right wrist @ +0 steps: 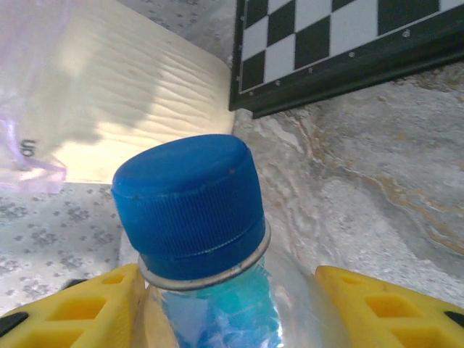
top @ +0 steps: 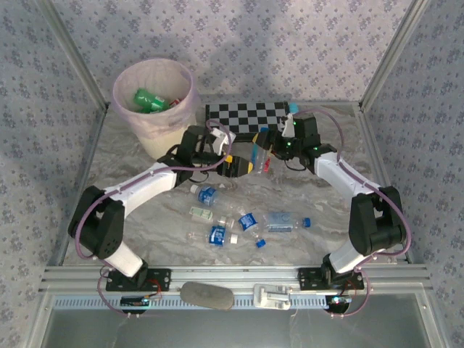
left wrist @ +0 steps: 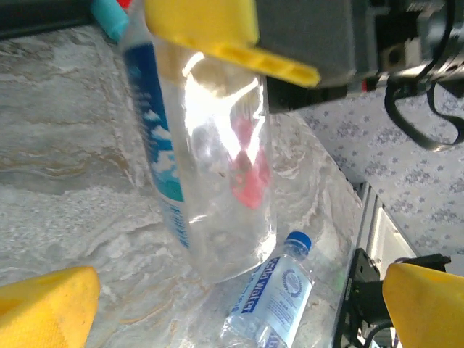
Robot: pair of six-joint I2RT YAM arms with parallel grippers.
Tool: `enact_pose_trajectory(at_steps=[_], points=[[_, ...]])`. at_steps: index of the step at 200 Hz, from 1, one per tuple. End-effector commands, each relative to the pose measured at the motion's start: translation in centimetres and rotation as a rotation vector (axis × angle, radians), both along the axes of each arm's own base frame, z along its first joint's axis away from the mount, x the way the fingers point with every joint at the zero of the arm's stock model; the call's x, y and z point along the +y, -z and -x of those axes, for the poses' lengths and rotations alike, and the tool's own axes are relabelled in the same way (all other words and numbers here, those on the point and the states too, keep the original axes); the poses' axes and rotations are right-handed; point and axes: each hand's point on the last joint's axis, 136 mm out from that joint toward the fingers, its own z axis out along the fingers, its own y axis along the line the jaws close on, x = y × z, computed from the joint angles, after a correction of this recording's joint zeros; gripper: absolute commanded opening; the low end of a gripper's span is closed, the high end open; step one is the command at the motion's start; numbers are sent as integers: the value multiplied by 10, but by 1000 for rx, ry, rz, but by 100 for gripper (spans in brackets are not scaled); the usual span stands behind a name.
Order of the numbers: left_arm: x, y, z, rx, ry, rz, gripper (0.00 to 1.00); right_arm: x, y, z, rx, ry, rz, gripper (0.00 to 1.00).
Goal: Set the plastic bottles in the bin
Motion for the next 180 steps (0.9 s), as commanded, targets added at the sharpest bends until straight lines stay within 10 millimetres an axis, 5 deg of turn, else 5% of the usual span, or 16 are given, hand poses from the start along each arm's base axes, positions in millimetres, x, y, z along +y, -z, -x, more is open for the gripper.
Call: enact_pose_trajectory(at_steps=[1,98,180], points=[[-18,-6,4,-16,71,32,100,8,-24,3,-32,-18,-92,50],[-38,7,-21,28,16,40,96,19,-29,8,-48,-22,-111,51],[-39,8,-23,48,7,37,52,20,-27,9,-47,-15,-116,55]])
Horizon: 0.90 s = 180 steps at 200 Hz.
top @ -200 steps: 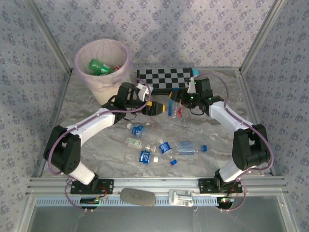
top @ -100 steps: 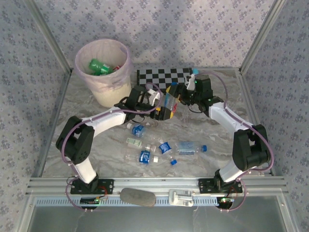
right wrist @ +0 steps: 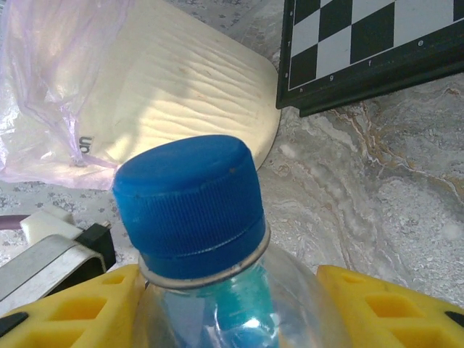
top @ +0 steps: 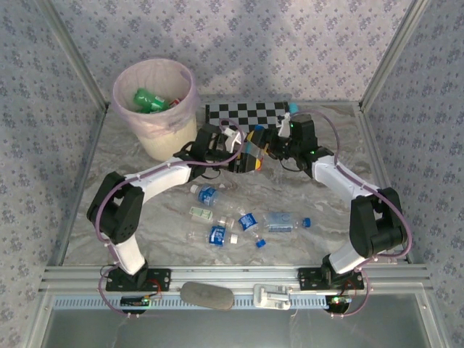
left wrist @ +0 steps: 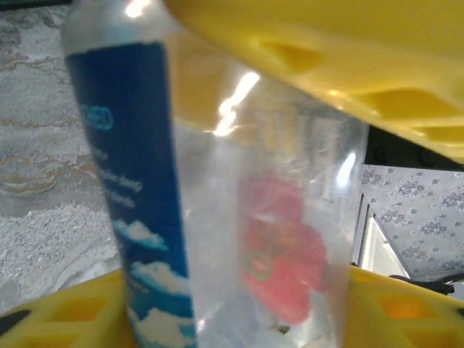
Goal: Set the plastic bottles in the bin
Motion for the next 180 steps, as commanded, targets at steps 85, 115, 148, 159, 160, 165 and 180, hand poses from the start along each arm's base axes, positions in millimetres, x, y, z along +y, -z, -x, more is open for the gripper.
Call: enact_pose_trajectory(at_steps=[85,115,148,159,160,165,180], points=[[6,-7,-10,-43,-43,-32,46,-54,-28,-1,-95,154,80,100],[25,-25,-27,-80,-104,-55,46,-88,-30,6,-118,243,131,100],[55,-84,-55,-221,-181,-110,46,-112,-25,15,-133,310,201,100],[65,-106,-65,-271,-215,-132,46,-116,-21,17,-130,321,216,100],[67,-108,-66,-275,-217,-132,46,-116,-20,17,-130,322,216,100],[72,-117,-71,-294,-235,-138,46,-117,-19,18,-130,326,219,100],[91,-145,-86,-340,-292,-155,46,-118,-12,20,-124,327,227,100]])
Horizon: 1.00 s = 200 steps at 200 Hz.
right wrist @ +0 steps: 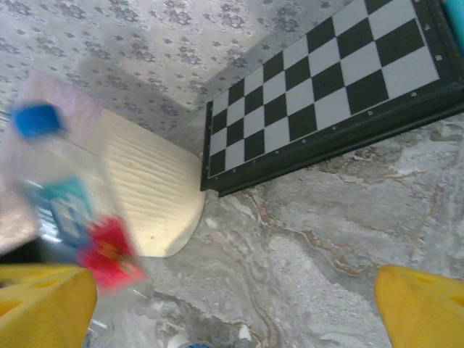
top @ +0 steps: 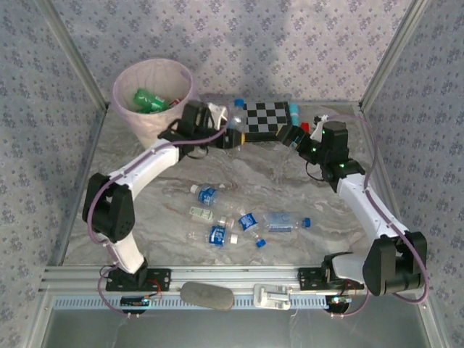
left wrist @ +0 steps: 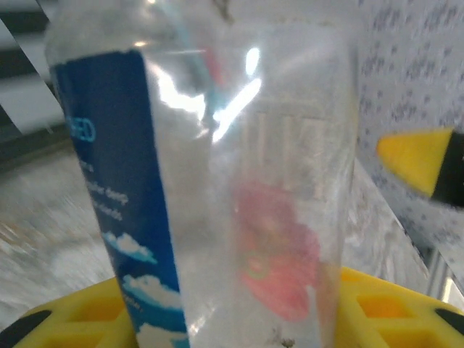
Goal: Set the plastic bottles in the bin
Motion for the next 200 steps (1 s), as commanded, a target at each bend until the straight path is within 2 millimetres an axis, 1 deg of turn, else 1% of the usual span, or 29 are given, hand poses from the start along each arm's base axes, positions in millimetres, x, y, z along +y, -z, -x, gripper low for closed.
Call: enact_pose_trajectory(at_steps=[1,15,16,30,51,56,58,60,79,96,109,126,135,150,170,187,198,200], points=[[33,-78,-10,-175,-66,-34,46,-10,17,6,22,29,58,100],[54,-101,-22,-207,-116,-41,46,-10,26,8,36,25,72,100],[55,-100,-23,-203,-119,-45,46,-10,26,8,36,25,73,100],[77,-121,-36,-237,-173,-51,47,-9,36,11,46,16,91,100],[117,-142,-56,-265,-288,-84,47,-8,50,15,75,7,111,100],[126,-139,-62,-259,-316,-101,47,-8,53,15,86,7,114,100],[131,-147,-63,-278,-333,-99,47,-8,55,15,78,-3,135,100],[136,-150,-65,-282,-346,-101,47,-7,56,16,76,-9,143,100],[171,-155,-80,-302,-450,-150,47,-4,73,17,107,-21,161,100],[200,-157,-89,-321,-529,-205,47,1,87,18,139,-37,166,100],[219,-155,-95,-332,-579,-251,48,6,97,18,164,-46,169,100],[240,-147,-100,-329,-627,-313,48,13,107,17,184,-63,163,100],[250,-140,-104,-320,-649,-349,48,17,110,15,190,-70,160,100],[262,-126,-110,-307,-670,-403,49,23,112,12,199,-83,156,100],[270,-103,-117,-269,-677,-476,50,31,111,8,201,-105,159,100],[272,-84,-123,-233,-665,-514,50,34,109,7,199,-114,171,100],[272,-76,-127,-222,-661,-526,51,35,109,7,200,-114,180,100],[272,-70,-125,-202,-653,-538,51,36,109,8,201,-115,181,100]])
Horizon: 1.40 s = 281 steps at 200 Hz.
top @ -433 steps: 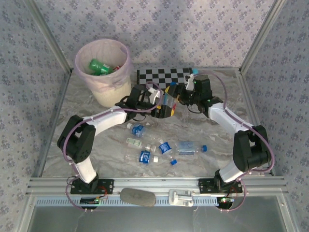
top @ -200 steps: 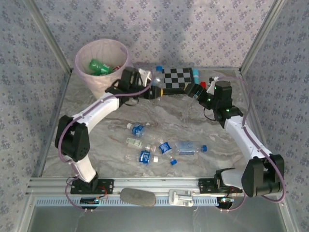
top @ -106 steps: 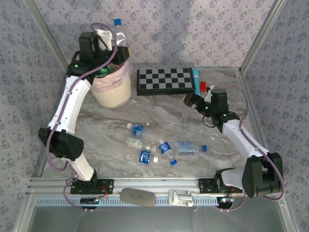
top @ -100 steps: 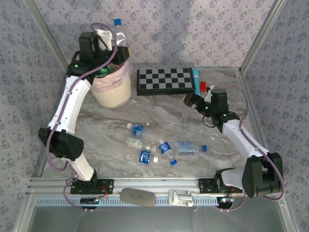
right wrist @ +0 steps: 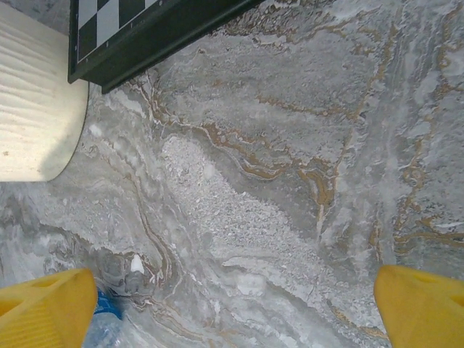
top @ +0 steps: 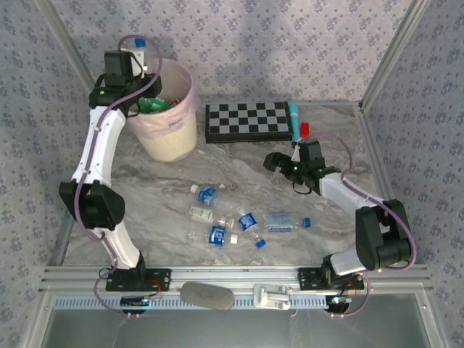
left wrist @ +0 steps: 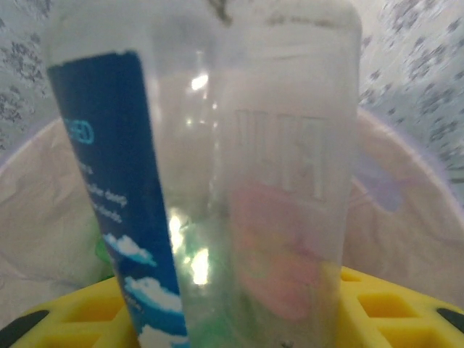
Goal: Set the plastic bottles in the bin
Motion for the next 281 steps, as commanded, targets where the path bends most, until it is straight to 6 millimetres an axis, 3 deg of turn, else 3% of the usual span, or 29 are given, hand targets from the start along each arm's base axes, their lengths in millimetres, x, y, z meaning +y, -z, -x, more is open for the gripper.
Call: enact_pose_trajectory(at_steps=[1,29,56,80,137,153,157,203,244,281], points=[[9,29,-4,82,-14,-78,51,6,-18,-10,-49,-13,9,100],[9,47,-7,134,-14,-85,53,7,-18,-8,-43,-16,17,100],[9,51,-7,147,-16,-85,57,7,-17,-7,-40,-18,23,100],[10,48,-5,143,-22,-81,70,10,-18,-6,-44,-26,23,100],[7,16,11,73,-30,-15,100,29,-24,-1,-63,-117,65,100],[1,5,21,48,-17,35,100,37,-22,4,-58,-156,106,100],[-1,-7,21,7,-12,53,100,39,-22,5,-58,-169,118,100],[-34,-27,61,-104,59,234,100,79,-25,37,-60,-367,177,96],[-97,0,99,-165,176,300,100,111,-22,79,16,-527,215,89],[-127,54,124,-71,199,407,100,127,-15,113,49,-616,325,87]])
